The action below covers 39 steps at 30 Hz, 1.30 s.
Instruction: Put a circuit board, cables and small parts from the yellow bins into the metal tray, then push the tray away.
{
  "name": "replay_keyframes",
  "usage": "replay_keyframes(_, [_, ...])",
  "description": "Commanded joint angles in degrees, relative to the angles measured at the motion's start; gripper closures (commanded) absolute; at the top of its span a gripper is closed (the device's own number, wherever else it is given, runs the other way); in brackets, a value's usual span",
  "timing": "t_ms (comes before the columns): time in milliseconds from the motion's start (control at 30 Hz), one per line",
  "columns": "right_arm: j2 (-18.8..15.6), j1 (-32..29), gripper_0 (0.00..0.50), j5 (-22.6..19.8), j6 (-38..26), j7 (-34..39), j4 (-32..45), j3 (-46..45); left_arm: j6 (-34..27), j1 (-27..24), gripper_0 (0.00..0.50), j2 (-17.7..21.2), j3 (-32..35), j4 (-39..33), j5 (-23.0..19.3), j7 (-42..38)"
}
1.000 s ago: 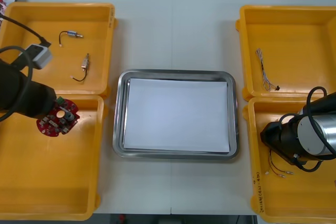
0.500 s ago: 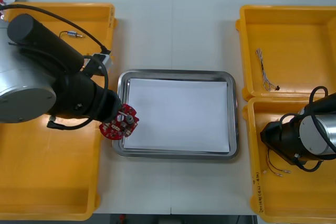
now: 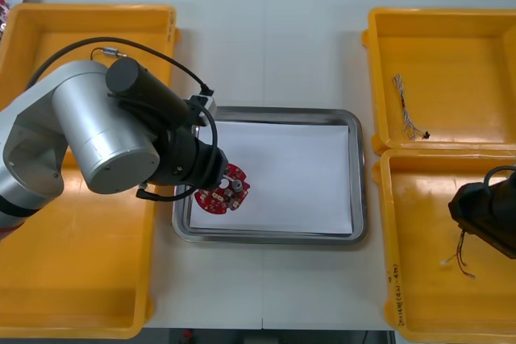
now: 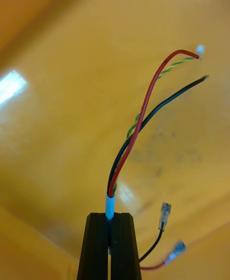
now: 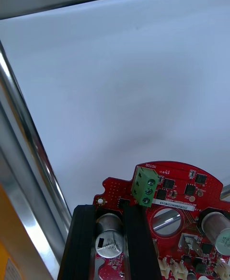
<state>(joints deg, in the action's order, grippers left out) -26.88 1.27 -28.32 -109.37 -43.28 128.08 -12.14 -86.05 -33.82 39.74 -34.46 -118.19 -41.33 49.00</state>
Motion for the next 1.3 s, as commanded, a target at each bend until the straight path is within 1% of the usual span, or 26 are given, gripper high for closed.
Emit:
replay_keyframes(33, [-4.14, 0.13, 0.500, -5.34, -0.63, -2.25, 5.08, -7.54, 2.64, -2.13, 0.499, -1.07, -3.42, 1.12, 2.39, 3.20])
replay_keyframes(100, [-5.81, 0.13, 0.500, -8.68, -0.63, -2.95, 6.57, -10.27, 3.52, -2.04, 0.499, -1.07, -4.56, 1.83, 3.27, 3.20])
replay_keyframes(133, [-6.25, 0.22, 0.500, -9.56, -0.63, -3.22, 6.83, -10.88, 3.61, -2.13, 0.498, -1.07, -4.91, 1.91, 3.36, 3.20])
replay_keyframes(200, [-8.18, 0.13, 0.500, -12.81, -0.63, -3.92, 7.45, -12.99, 3.96, -2.13, 0.498, -1.07, -5.62, 2.35, 3.54, 3.03])
replay_keyframes(233, [-8.80, 0.13, 0.500, -13.61, -0.63, -4.09, 7.54, -13.34, 4.05, -2.13, 0.499, -0.98, -5.70, 2.35, 3.62, 3.03])
replay_keyframes(300, [-11.44, 0.05, 0.500, -17.30, -0.63, -4.89, 7.80, -15.10, 4.05, -2.04, 0.499, -0.80, -6.85, 2.79, 4.41, 2.94])
replay_keyframes(333, [-12.05, 0.05, 0.500, -18.09, -0.63, -5.06, 7.71, -15.45, 4.05, -2.04, 0.497, -0.80, -7.02, 2.97, 4.59, 2.85])
replay_keyframes(433, [-15.66, 0.05, 0.500, -22.83, -0.63, -9.28, 7.71, -17.56, 4.40, -2.04, 0.499, -0.63, -8.16, 3.41, 5.73, 2.76])
replay_keyframes(533, [-18.20, -0.31, 0.500, -25.73, -0.63, -13.94, 7.80, -18.79, 4.49, -2.04, 0.500, -0.45, -8.16, 3.49, 5.82, 2.59])
replay_keyframes(633, [-20.05, -0.57, 0.500, -27.67, -0.63, -18.68, 8.24, -19.06, 4.66, -2.04, 0.499, -0.45, -8.16, 3.41, 6.17, 2.50])
replay_keyframes(767, [-21.72, -0.57, 0.500, -29.60, -0.63, -23.87, 9.12, -19.32, 4.66, -2.04, 0.494, -0.45, -8.25, 3.49, 6.61, 2.41])
replay_keyframes(800, [-22.33, -0.57, 0.500, -30.48, -0.63, -25.63, 9.38, -19.41, 4.66, -2.04, 0.476, -0.45, -8.16, 3.49, 6.79, 2.41])
replay_keyframes(833, [-22.95, -0.66, 0.500, -31.45, -0.63, -27.21, 9.82, -19.50, 4.84, -2.04, 0.406, -0.45, -8.16, 3.49, 6.88, 2.32])
replay_keyframes(867, [-23.30, -0.57, 0.500, -31.80, -0.63, -28.00, 10.00, -19.50, 4.93, -2.04, 0.371, -0.54, -8.16, 3.49, 6.96, 2.32])
replay_keyframes(900, [-23.83, -0.66, 0.500, -32.68, -0.63, -29.58, 10.44, -19.59, 5.01, -2.04, 0.318, -0.54, -8.16, 3.49, 7.14, 2.32])
replay_keyframes(967, [-24.88, -0.57, 0.500, -34.52, -0.63, -32.04, 11.23, -19.67, 5.10, -2.04, 0.183, -0.45, -8.16, 3.49, 7.31, 2.06])
replay_keyframes(1000, [-25.15, -0.66, 0.500, -34.96, -0.63, -32.57, 11.49, -19.67, 5.10, -2.04, 0.147, -0.54, -8.16, 3.49, 7.40, 2.06])
replay_keyframes(1033, [-25.50, -0.66, 0.500, -35.93, -0.63, -33.54, 11.84, -19.76, 5.10, -2.04, 0.080, -0.45, -8.16, 3.49, 7.40, 1.97])
replay_keyframes(1067, [-25.85, -0.66, 0.500, -36.81, -0.63, -34.42, 12.37, -19.76, 5.19, -2.04, 0.000, -0.37, -8.16, 3.49, 7.40, 1.97])
replay_keyframes(1167, [-26.47, -0.66, 0.500, -38.21, -0.63, -36.61, 13.51, -19.67, 5.72, -2.04, 0.000, -0.28, -8.08, 3.41, 7.49, 1.80])
replay_keyframes(1300, [-27.61, -0.66, 0.500, -38.74, -0.63, -40.13, 14.66, -19.23, 5.80, -2.04, 0.000, -0.10, -7.37, 3.32, 7.49, 1.62])
